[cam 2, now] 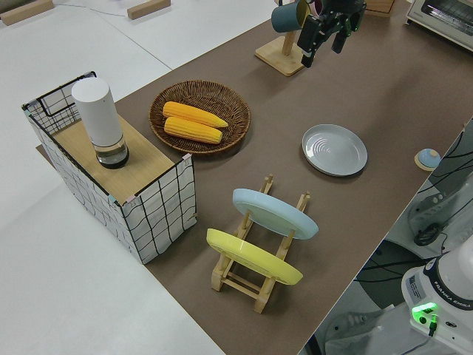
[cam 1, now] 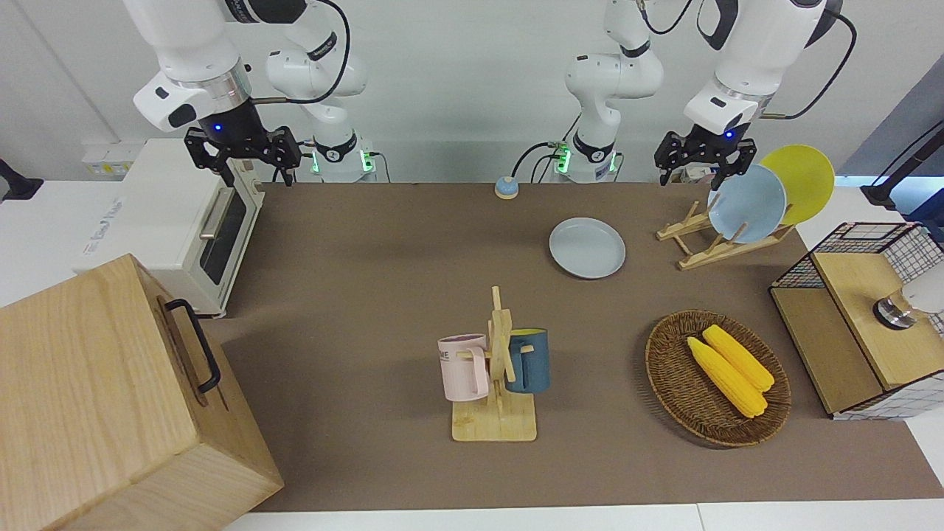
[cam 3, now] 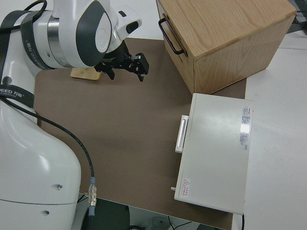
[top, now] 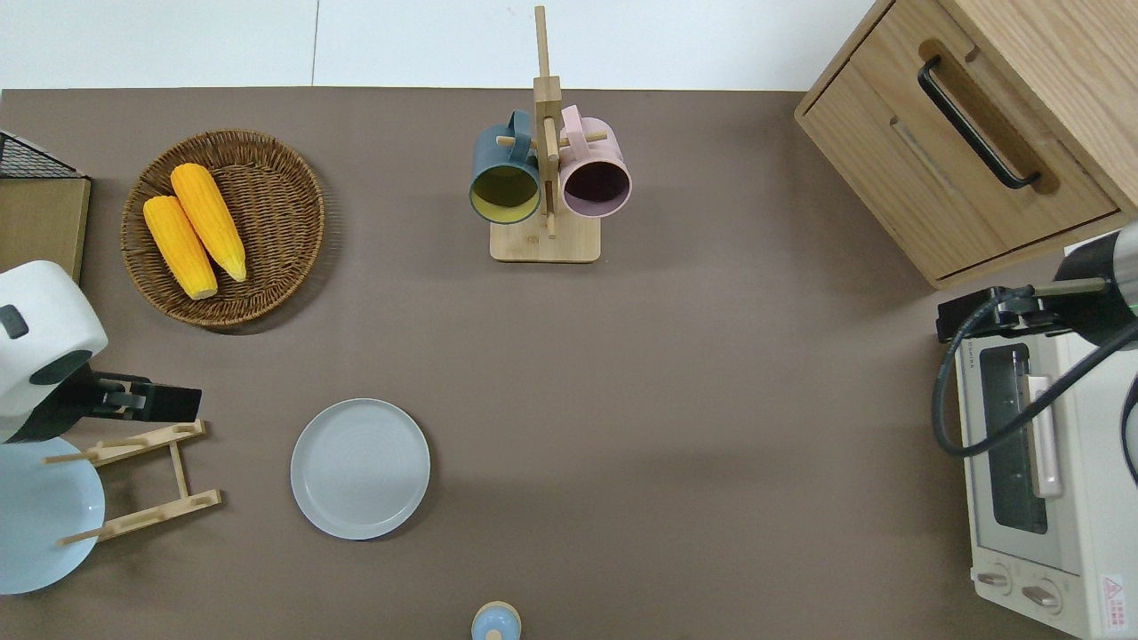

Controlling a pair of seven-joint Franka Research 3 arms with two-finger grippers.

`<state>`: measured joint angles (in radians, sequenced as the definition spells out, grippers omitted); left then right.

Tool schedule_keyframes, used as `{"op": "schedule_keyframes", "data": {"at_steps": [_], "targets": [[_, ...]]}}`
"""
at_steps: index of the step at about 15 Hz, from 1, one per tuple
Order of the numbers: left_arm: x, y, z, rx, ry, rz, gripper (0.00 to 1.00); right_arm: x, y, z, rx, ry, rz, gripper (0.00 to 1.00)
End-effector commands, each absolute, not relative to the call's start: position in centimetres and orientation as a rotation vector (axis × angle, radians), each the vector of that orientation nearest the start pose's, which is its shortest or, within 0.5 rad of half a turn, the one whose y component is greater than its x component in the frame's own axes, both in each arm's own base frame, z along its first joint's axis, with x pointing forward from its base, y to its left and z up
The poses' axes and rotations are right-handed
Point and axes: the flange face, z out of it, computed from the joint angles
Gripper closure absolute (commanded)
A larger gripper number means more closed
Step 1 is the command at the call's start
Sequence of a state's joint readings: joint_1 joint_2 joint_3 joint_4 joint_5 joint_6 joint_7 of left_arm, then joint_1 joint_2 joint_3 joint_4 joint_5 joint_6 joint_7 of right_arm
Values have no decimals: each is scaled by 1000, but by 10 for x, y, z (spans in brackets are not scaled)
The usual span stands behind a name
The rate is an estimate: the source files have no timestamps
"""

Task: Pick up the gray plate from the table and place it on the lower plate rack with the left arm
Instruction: 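Move the left gripper toward the edge of the gray plate nearest the robot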

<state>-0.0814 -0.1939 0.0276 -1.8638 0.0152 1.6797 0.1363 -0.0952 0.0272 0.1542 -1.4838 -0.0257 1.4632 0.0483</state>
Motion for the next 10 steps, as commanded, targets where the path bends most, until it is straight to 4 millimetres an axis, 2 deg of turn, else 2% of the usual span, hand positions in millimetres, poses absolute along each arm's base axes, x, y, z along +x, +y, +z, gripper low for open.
{"op": "schedule_keyframes", "data": {"at_steps": [1,7,10], "targets": [[495,-32,590,-3100,271,10,2,551,29,642,-3162,-9,78,17],[492,-38,583,-3111,205,35,2,551,29,642,-3162,-9,78,17],[484,-38,570,-3130,84,52,5,551,29,642,-3162,-9,78,17]]}}
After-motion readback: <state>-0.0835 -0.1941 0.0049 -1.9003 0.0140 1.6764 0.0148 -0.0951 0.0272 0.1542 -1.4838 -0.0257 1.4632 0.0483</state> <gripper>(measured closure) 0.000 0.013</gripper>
